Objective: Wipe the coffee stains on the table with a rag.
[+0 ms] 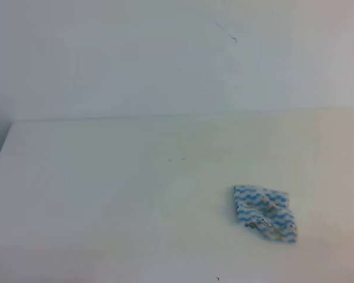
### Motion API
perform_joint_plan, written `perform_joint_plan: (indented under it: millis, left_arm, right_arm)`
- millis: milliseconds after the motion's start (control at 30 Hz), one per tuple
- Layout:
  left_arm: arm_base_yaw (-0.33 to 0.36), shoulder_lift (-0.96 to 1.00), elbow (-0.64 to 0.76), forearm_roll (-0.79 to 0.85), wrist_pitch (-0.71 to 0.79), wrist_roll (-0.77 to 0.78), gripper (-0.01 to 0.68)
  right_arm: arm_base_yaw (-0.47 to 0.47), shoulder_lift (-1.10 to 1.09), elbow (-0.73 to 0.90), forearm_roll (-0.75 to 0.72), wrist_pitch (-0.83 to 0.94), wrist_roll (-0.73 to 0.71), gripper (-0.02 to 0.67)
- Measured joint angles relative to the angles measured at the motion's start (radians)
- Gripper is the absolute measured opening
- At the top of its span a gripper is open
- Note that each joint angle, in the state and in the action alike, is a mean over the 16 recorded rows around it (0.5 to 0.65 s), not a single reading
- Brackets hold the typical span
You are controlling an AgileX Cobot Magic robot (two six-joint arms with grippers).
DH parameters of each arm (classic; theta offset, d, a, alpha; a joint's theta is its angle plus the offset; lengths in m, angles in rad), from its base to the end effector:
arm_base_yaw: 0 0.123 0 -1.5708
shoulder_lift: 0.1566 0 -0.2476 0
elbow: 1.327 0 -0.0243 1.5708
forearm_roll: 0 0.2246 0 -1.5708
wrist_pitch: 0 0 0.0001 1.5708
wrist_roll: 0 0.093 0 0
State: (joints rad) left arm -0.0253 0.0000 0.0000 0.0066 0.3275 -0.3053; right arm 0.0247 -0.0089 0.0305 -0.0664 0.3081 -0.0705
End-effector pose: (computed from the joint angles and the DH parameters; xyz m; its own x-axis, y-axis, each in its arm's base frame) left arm 0.0673 -0.0015 0.1832 -0.2342 -0.2888 -0.9283 -0.0479 0.9571 -0.2857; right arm 0.0679 -0.0002 0.1760 -0.2366 -0.1392 -0.9616 -0.0371 0.9903 -0.1343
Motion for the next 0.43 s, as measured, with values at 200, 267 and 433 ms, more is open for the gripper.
perform_joint_plan:
  millis: [200, 267, 433]
  left_arm:
    - [0.000, 0.000, 0.000, 0.000, 0.000, 0.000, -0.001]
    - [0.000, 0.000, 0.000, 0.000, 0.000, 0.000, -0.001]
    - [0.000, 0.000, 0.000, 0.000, 0.000, 0.000, -0.001]
  right_arm:
    - [0.000, -0.001, 0.000, 0.000, 0.000, 0.000, -0.004]
    - [0.000, -0.001, 0.000, 0.000, 0.000, 0.000, -0.004]
    - [0.000, -0.002, 0.000, 0.000, 0.000, 0.000, -0.004]
